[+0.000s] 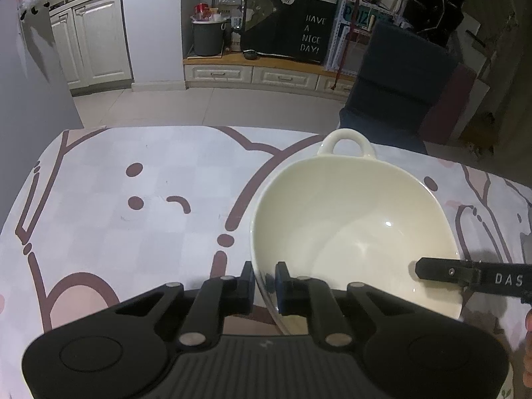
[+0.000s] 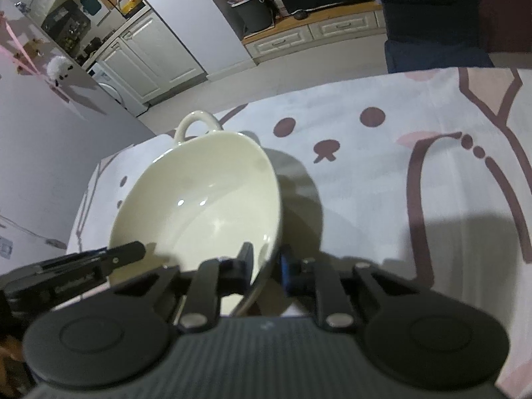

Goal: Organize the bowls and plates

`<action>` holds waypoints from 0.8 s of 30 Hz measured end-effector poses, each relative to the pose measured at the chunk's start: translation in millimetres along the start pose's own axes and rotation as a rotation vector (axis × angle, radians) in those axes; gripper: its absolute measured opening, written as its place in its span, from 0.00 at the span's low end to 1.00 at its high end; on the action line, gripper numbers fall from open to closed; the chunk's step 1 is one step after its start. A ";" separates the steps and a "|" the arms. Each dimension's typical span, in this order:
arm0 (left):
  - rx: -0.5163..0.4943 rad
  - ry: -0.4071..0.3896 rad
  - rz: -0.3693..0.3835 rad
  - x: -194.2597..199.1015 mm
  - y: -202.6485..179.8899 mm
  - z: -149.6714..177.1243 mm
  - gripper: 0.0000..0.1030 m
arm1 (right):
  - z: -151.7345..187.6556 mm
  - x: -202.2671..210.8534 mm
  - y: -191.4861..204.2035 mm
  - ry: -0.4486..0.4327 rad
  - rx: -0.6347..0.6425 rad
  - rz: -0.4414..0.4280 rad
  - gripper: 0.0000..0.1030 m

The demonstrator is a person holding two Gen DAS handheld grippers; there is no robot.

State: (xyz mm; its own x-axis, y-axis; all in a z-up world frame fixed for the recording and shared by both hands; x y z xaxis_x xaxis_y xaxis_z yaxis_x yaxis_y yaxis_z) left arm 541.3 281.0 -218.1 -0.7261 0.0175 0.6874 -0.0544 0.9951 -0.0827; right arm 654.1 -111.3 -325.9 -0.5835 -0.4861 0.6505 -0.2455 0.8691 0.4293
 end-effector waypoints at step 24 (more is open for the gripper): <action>-0.057 -0.034 -0.070 8.9 -13.7 0.1 0.15 | 4.1 5.6 18.0 -0.026 0.160 0.083 0.16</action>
Point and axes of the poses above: each gripper's, at about its wrist camera, not at the fingertips, and x roughly against the way its jaws point, y to its left, z to its underside, the point moved 7 cm from there along -x, roughly the way its jaws point, and after that the axes turned 12 degrees about -y, right-handed, at the moved point
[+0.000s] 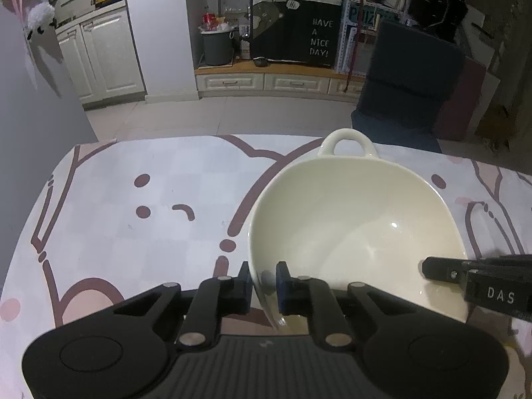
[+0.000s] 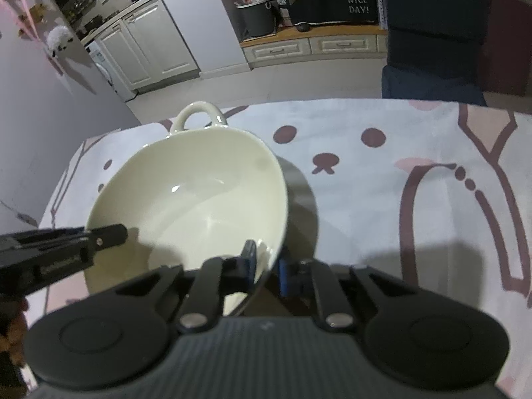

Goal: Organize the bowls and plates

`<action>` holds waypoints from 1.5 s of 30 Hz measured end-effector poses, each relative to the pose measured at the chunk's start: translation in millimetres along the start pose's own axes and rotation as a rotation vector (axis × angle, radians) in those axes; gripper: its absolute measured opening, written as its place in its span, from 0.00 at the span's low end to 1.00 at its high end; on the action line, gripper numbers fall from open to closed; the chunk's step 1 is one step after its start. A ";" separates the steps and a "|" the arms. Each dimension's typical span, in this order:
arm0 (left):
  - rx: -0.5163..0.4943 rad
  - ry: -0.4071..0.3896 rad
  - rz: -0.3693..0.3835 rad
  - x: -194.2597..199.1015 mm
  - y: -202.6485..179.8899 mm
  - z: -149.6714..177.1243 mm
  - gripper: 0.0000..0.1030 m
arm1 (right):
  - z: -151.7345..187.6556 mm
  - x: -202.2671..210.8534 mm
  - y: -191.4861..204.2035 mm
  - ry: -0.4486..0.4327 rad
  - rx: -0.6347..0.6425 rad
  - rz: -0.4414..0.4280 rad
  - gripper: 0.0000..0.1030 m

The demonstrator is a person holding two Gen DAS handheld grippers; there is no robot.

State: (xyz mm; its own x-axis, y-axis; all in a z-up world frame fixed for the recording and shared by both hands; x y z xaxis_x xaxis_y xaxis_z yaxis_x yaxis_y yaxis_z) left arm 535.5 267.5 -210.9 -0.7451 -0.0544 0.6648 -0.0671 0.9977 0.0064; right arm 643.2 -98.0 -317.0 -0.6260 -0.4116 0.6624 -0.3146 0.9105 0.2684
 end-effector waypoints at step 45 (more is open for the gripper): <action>0.034 -0.145 0.066 191.4 -112.6 3.5 0.15 | -4.6 210.9 -52.7 -0.165 0.053 -0.011 0.16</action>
Point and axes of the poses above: each gripper's, at about its wrist camera, not at the fingertips, and x roughly against the way its jaws point, y to its left, z to its underside, the point moved 7 cm from there along -x, roughly the way its jaws point, and after that the axes turned 12 degrees about -y, right-handed, at the moved point
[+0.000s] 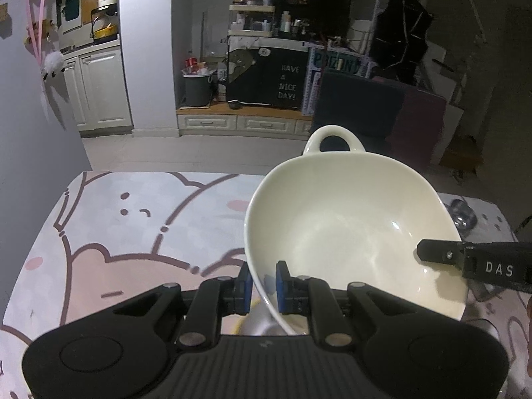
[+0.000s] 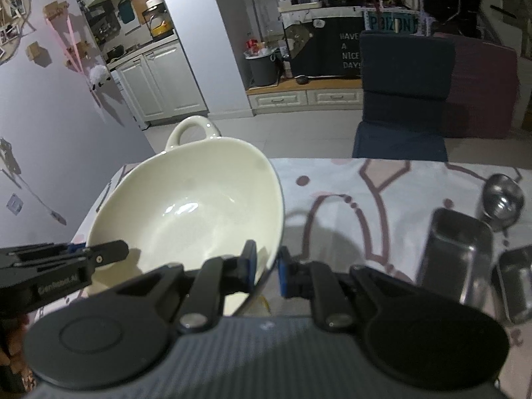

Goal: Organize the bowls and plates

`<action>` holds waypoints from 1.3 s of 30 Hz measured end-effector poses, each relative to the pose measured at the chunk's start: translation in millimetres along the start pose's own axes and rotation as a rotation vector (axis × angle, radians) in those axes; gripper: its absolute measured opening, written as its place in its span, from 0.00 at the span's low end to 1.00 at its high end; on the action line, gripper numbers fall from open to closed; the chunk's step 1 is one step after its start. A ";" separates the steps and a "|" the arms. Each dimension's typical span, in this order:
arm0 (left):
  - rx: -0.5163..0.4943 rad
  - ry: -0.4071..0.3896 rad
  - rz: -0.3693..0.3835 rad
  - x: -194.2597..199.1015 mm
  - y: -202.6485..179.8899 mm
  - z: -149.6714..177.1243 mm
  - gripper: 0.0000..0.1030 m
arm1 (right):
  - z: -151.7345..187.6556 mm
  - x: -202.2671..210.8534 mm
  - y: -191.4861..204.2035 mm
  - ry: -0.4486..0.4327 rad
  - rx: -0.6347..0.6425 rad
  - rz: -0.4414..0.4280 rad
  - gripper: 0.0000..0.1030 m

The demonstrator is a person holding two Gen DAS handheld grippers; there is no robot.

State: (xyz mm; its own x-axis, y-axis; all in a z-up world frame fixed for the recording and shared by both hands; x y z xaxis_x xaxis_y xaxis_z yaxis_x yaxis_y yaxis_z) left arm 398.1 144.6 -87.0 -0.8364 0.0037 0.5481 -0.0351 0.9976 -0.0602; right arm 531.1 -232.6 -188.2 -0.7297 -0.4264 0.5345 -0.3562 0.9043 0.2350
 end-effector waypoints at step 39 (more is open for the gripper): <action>-0.111 0.053 0.183 46.0 -185.7 100.1 0.15 | 103.9 163.1 -166.3 0.005 -0.118 0.154 0.16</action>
Point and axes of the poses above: each gripper's, at about its wrist camera, not at the fingertips, and x roughly against the way its jaws point, y to its left, z to its underside, the point moved 7 cm from there along -x, roughly the way its jaws point, and after that the axes turned 12 degrees about -y, right-handed, at the moved point
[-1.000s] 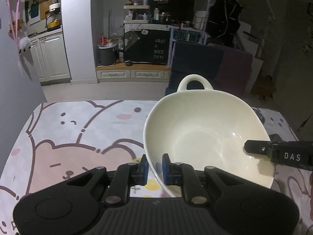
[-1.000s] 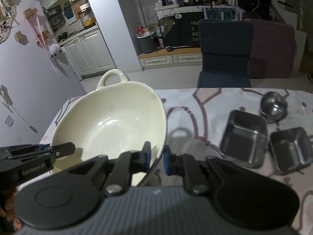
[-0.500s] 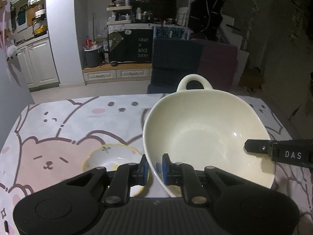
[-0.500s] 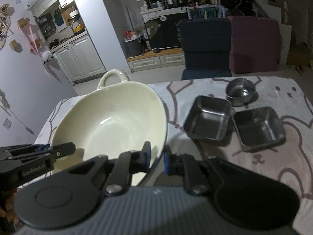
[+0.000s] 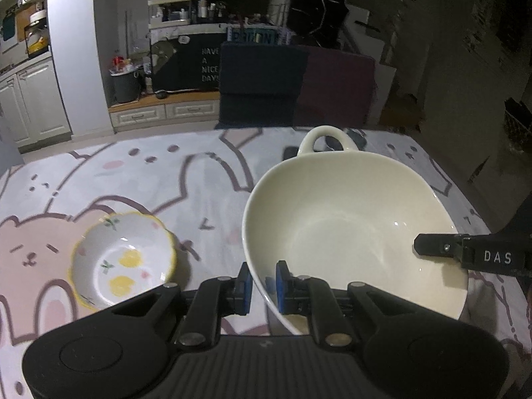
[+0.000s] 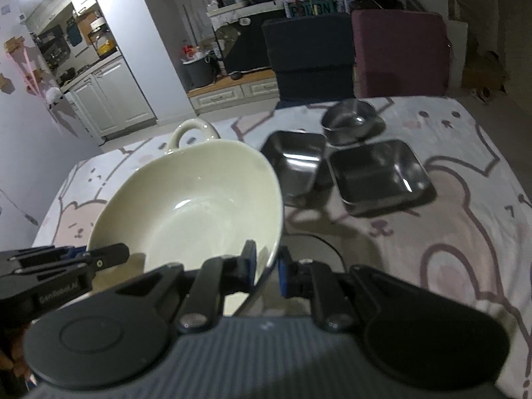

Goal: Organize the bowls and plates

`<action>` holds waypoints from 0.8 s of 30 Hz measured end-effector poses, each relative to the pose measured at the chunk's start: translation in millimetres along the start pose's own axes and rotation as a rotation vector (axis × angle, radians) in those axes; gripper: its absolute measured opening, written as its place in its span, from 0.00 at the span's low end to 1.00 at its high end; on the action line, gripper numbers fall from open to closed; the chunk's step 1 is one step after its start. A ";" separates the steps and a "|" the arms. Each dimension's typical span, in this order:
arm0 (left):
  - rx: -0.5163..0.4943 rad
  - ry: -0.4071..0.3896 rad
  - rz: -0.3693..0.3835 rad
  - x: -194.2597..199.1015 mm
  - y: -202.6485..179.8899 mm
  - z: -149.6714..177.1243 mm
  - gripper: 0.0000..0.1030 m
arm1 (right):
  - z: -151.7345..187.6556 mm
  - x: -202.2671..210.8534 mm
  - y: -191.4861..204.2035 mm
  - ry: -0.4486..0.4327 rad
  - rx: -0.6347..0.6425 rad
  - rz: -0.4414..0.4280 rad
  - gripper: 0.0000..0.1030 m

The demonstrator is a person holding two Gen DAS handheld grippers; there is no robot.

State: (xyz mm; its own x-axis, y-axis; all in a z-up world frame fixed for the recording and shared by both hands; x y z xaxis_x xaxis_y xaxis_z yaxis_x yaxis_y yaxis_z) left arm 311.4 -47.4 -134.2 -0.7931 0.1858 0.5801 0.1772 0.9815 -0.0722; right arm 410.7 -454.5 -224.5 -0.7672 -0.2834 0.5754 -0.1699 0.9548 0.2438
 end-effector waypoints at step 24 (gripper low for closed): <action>0.003 0.132 0.050 -44.5 -22.4 61.6 0.16 | 55.5 -24.7 -43.5 0.154 -0.003 0.048 0.16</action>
State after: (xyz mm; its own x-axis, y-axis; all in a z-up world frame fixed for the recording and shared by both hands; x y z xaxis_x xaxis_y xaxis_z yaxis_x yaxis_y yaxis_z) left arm 306.8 -74.9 -208.3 -0.6995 0.2271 0.6776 0.2126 0.9714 -0.1060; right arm 402.7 -484.0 -292.6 -0.6701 -0.2483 0.6995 -0.1334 0.9673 0.2156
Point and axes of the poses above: each gripper's, at about its wrist camera, not at the fingertips, and x roughly against the way its jaws point, y to its left, z to its underside, the point moved 7 cm from there along -x, roughly the way its jaws point, and after that the axes turned 12 degrees about -y, right-handed, at the moved point
